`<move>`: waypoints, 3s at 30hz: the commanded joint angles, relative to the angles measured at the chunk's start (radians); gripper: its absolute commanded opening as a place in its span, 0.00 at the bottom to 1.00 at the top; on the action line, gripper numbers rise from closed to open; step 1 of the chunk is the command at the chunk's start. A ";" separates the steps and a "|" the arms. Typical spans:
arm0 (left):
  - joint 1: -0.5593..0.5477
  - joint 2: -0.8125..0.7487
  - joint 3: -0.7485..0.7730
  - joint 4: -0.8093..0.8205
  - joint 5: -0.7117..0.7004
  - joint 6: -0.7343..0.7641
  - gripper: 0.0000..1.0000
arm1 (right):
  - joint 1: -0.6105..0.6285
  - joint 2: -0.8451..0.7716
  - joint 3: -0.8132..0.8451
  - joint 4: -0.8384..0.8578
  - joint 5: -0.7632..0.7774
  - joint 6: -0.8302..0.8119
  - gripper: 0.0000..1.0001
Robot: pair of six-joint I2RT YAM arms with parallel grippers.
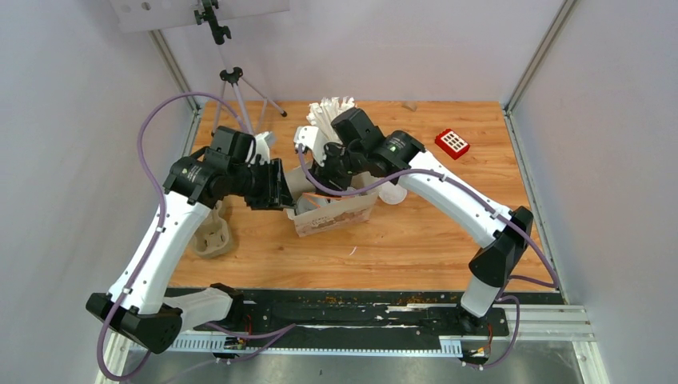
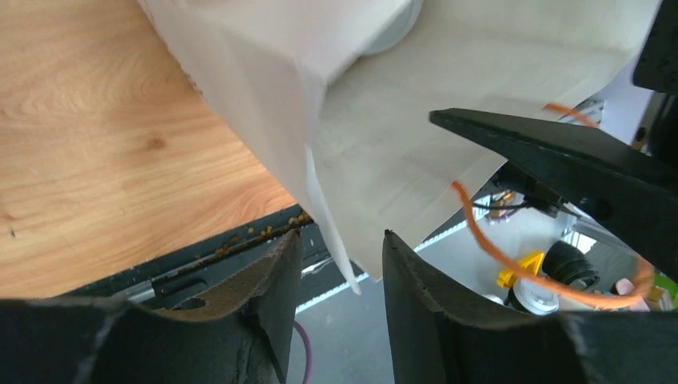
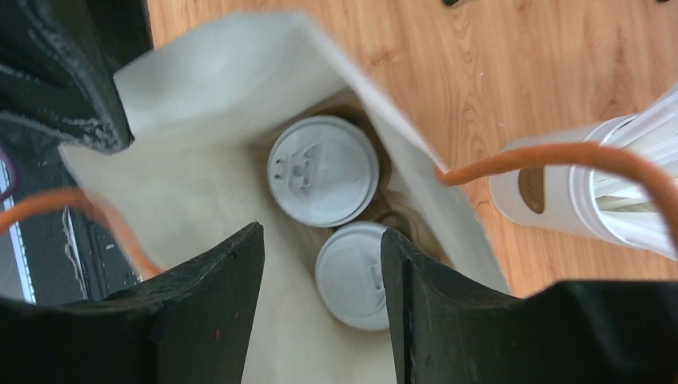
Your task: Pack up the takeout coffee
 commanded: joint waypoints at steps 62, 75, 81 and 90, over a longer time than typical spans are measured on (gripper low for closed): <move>0.007 -0.065 -0.066 0.271 -0.121 0.001 0.41 | -0.037 -0.094 -0.078 0.201 -0.069 0.296 0.56; 0.007 -0.080 -0.096 0.314 -0.058 -0.068 0.00 | -0.041 -0.093 -0.051 0.094 -0.127 0.235 0.60; 0.007 -0.093 -0.106 0.318 -0.048 -0.096 0.00 | -0.049 -0.092 -0.040 0.025 -0.181 0.232 0.60; 0.007 -0.107 -0.097 0.267 -0.063 -0.093 0.00 | -0.055 -0.112 0.096 0.045 -0.099 0.308 0.60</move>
